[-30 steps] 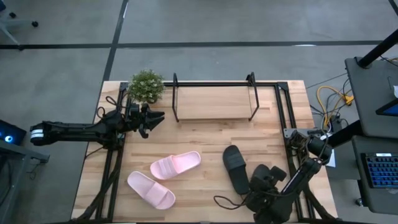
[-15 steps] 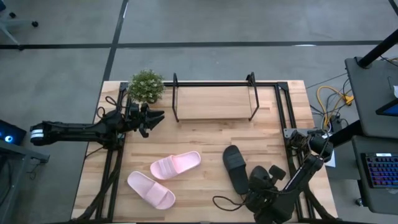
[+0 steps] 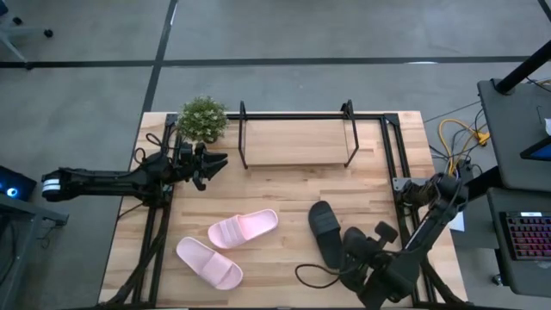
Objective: Pick and place slides into the shelf
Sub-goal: Put the right black slipper on the shelf
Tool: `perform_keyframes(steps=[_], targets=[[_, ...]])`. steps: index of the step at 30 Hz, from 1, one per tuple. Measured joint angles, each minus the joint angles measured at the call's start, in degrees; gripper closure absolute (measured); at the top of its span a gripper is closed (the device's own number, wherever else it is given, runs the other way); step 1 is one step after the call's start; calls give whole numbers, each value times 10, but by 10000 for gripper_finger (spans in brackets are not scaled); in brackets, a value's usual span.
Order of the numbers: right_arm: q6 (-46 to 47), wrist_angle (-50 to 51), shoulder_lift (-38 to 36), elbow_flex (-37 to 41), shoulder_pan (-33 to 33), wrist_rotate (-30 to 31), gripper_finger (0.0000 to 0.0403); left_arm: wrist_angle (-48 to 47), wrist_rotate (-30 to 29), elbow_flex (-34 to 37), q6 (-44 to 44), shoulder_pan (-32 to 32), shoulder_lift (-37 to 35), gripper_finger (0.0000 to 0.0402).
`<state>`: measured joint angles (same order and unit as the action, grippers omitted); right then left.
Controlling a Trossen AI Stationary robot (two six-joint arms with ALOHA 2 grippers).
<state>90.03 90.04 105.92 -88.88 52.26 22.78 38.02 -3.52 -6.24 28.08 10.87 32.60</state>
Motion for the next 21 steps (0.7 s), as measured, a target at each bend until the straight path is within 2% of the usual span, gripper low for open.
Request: perform_keyframes(steps=[21], targets=[[-152, 0, -64, 0, -85, 97, 395, 0, -4, 0, 0, 0, 0, 258]])
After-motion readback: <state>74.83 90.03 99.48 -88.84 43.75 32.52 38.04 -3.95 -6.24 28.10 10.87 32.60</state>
